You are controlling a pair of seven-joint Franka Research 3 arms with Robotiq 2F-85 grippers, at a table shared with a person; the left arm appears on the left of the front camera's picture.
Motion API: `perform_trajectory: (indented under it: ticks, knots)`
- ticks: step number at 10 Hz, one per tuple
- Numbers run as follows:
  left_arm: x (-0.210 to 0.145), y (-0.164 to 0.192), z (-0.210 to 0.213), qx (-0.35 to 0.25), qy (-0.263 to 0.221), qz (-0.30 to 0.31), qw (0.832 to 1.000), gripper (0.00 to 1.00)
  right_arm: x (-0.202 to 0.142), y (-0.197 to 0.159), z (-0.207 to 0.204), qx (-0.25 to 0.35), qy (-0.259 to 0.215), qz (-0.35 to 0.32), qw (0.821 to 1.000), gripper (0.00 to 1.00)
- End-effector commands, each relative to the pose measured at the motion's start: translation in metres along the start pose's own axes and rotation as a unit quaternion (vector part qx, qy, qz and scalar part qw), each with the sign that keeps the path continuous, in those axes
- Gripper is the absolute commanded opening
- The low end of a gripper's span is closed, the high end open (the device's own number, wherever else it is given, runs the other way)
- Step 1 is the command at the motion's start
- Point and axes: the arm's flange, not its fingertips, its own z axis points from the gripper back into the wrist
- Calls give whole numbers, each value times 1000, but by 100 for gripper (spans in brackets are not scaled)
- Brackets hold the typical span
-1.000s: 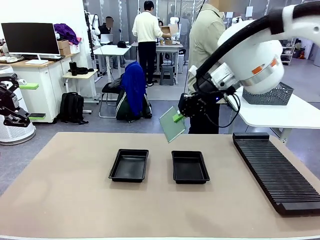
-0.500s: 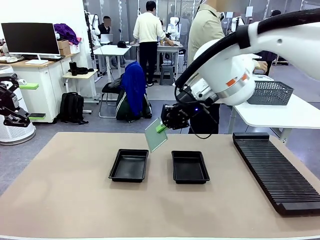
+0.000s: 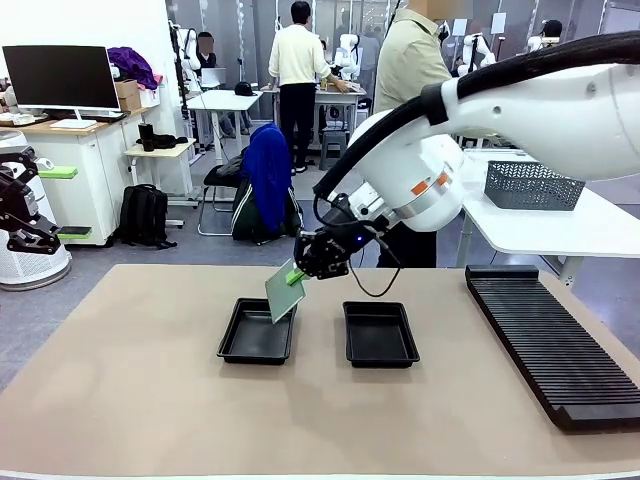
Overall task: Inspect and transfer BCBs to ESD trays.
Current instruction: Pick up the Blank PCB from the PCB Rack and place it in the left ESD tray.
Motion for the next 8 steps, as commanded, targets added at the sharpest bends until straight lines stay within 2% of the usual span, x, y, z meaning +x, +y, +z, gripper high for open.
perform_trajectory:
  ticks: [1,5,8]
  knots:
    - [-1,0,1,-1,-1,0,1000,100,2,7,-24,2,-30,-13,999,2]
    - [-1,0,1,-1,-1,0,1000,100,-3,-3,-61,13,-69,-50,996,2]
    - [-1,0,1,-1,-1,0,1000,100,-4,-12,-81,27,-68,-88,993,2]
